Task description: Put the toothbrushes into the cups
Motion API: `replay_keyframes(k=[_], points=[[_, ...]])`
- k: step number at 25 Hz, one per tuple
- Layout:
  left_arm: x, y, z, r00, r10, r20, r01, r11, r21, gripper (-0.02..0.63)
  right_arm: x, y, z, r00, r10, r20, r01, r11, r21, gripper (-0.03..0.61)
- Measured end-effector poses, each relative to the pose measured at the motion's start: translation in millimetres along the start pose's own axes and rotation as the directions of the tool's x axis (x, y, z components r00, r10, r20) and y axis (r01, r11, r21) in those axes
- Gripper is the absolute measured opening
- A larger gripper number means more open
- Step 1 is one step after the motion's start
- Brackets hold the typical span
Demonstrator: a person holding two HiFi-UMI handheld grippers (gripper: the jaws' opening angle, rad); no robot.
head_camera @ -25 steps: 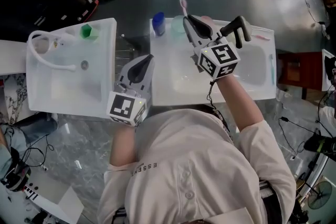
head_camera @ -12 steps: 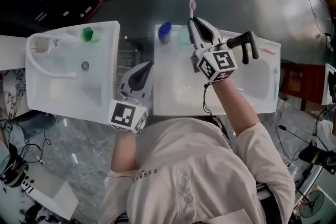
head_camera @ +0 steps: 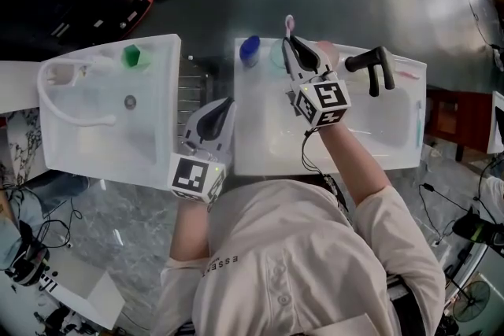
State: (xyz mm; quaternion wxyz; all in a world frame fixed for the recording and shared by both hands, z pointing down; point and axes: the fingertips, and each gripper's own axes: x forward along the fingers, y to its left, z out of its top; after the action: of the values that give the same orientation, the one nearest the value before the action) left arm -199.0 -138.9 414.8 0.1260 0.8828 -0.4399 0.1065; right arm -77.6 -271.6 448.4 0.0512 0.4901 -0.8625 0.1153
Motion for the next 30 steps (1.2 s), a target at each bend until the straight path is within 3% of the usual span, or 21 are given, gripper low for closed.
replay_keyframes(k=[2, 5, 12, 17, 24, 30], points=[[-0.9, 1.2, -2.4, 1.0, -0.004, -0.008, 0.004, 1.0, 0.0, 0.001, -1.6, 0.4, -1.8, 1.0, -0.012, -0.004, 0.012, 1.0, -0.005, 0.05], [-3.1, 2.0, -3.5, 1.0, -0.005, -0.006, 0.005, 1.0, -0.007, 0.002, -5.5, 2.3, -3.4, 0.999, -0.029, -0.023, 0.029, 0.999, -0.023, 0.176], [-11.3, -5.3, 5.5, 0.999, -0.047, 0.022, 0.047, 0.999, 0.018, 0.001, -29.9, 5.5, 10.0, 0.997, -0.072, 0.01, 0.072, 0.997, -0.011, 0.176], [-22.7, -19.3, 14.1, 0.992, -0.12, 0.049, 0.117, 0.992, 0.051, 0.001, -65.5, 14.4, 24.5, 0.992, -0.113, 0.054, 0.114, 0.993, -0.022, 0.176], [-26.2, -56.2, 8.5, 0.96, -0.277, 0.031, 0.274, 0.959, 0.07, 0.001, -132.0, 23.3, 13.3, 0.975, -0.22, 0.029, 0.222, 0.972, -0.082, 0.176], [-11.1, -100.6, 14.0, 0.934, -0.356, 0.014, 0.351, 0.928, 0.127, 0.0, -186.3, 2.3, 1.3, 0.96, -0.282, -0.003, 0.28, 0.955, -0.101, 0.175]])
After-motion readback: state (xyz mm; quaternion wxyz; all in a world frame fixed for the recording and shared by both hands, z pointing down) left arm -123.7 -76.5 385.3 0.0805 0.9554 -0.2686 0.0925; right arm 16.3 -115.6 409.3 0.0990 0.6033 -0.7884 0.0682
